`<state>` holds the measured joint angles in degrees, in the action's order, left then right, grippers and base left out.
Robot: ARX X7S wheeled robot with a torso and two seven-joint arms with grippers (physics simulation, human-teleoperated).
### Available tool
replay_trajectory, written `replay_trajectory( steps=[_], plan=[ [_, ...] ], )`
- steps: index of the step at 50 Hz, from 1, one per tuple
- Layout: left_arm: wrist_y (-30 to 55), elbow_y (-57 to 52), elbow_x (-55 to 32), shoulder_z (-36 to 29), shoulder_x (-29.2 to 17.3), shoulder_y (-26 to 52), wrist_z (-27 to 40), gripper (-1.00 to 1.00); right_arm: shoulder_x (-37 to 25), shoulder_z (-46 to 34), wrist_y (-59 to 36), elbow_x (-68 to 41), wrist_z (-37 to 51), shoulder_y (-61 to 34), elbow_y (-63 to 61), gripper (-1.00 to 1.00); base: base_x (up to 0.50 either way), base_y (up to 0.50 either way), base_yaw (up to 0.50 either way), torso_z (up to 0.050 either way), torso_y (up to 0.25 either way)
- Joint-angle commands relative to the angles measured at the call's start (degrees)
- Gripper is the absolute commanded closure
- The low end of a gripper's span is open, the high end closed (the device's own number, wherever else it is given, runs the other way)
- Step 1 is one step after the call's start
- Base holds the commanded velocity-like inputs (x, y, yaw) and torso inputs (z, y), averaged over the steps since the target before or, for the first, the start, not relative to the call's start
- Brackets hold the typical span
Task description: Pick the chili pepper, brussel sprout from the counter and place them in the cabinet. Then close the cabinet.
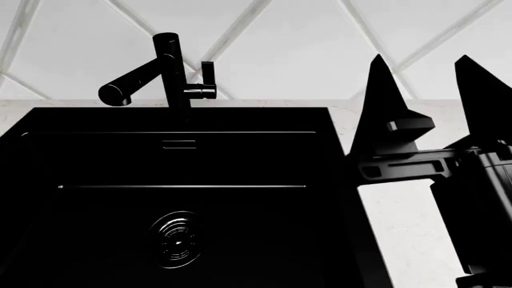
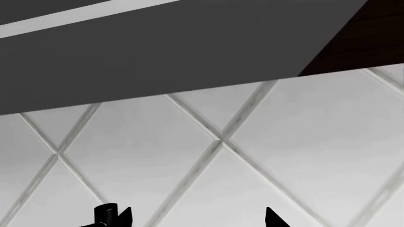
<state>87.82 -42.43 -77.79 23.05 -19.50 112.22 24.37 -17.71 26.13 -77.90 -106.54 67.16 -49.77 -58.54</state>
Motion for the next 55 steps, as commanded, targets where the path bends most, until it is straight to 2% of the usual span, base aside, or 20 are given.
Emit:
replay_trajectory(
  steps=[1,16,19,25,32,41,46,55],
  plan=[
    [-3.4,-2.6,-20.7,2.9,-5.8,-5.9,15.0,-1.0,1.9,1.1,-1.6,2.4,-2.5,-0.1,-0.2,-1.0,0.0,0.0,0.0,0.0,0.0],
    [-11.8,-6.6,-33.6,3.3,-11.8,-10.1,24.2,-1.0,4.1,3.2,-3.7,6.2,-6.9,0.8,-0.6,-1.0,0.0,0.0,0.0,0.0,0.0],
    [-15.2,-7.4,-37.8,2.1,-14.1,-9.5,27.7,-1.0,4.0,3.3,-3.5,5.8,-6.8,1.0,-0.7,-1.0,0.0,0.0,0.0,0.0,0.0],
    [-14.5,-10.5,-38.2,9.4,-12.6,-13.8,23.1,-1.0,4.6,3.8,-3.9,6.3,-7.7,1.3,-0.8,-1.0,0.0,0.0,0.0,0.0,0.0],
    [-14.7,-14.4,-41.0,15.8,-10.8,-19.9,21.0,-1.0,3.3,4.1,-2.4,3.4,-5.7,1.5,-0.7,-1.0,0.0,0.0,0.0,0.0,0.0],
    [-9.8,-16.6,-41.0,24.8,-6.0,-27.4,16.3,-1.0,3.0,4.8,-2.1,2.8,-5.8,1.5,-0.3,-1.0,0.0,0.0,0.0,0.0,0.0],
    [-8.5,-17.2,-43.5,27.9,-5.2,-29.4,17.0,-1.0,3.4,4.9,-2.5,3.4,-6.4,1.3,-0.3,-1.0,0.0,0.0,0.0,0.0,0.0],
    [-7.0,-17.2,-51.8,31.4,-4.5,-30.4,22.4,-1.0,3.6,5.3,-2.7,3.8,-6.9,1.2,-0.4,-1.0,0.0,0.0,0.0,0.0,0.0]
  ],
)
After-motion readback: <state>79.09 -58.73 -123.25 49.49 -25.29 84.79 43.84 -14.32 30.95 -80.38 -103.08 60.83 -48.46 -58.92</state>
